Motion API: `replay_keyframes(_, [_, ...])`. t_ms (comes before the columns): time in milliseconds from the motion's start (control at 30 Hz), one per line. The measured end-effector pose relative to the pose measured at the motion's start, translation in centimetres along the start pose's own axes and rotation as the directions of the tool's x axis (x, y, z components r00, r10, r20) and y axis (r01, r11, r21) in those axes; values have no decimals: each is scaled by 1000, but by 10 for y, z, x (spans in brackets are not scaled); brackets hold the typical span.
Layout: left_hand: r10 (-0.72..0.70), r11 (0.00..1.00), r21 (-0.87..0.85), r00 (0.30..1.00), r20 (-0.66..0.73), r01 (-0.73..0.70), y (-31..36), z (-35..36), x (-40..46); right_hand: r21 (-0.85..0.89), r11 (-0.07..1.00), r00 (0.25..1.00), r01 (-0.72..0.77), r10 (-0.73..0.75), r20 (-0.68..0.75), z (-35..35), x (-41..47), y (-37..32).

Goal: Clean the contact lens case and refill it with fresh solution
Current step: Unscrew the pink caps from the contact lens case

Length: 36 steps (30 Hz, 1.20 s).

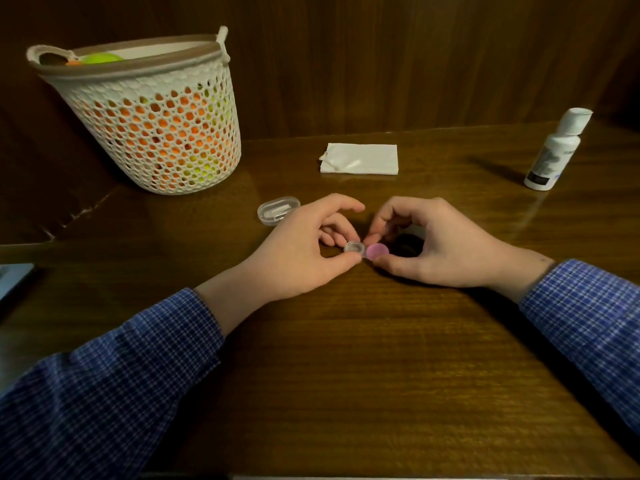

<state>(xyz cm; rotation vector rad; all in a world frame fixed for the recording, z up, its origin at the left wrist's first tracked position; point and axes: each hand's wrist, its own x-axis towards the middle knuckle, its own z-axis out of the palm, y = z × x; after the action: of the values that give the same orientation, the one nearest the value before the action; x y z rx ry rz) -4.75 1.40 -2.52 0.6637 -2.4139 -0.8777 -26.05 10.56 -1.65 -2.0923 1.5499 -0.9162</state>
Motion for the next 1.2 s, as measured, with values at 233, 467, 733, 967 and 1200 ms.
replay_keyframes(233, [-45, 999, 23, 999, -13, 45, 0, -1, 0, -115, 993, 999, -15, 9, -51, 1, 0, 0])
replay_keyframes(467, [-67, 998, 2, 997, -26, 67, -1, -1, 0, -250, 968, 999, -21, 8, -53, 3, 1, -3])
replay_keyframes(733, [-72, 997, -14, 997, -20, 72, 1, -3, 0, -269, 963, 1000, -28, 25, -17, 6, 1, -8])
replay_keyframes(967, [-74, 997, 26, 997, -28, 75, 5, -4, 2, -223, 973, 998, -63, 58, -31, 6, 4, -6])
replay_keyframes(1200, [-83, 996, 32, 996, -16, 83, 8, -5, 0, -165, 984, 997, -68, 73, 20, 4, 5, -5])
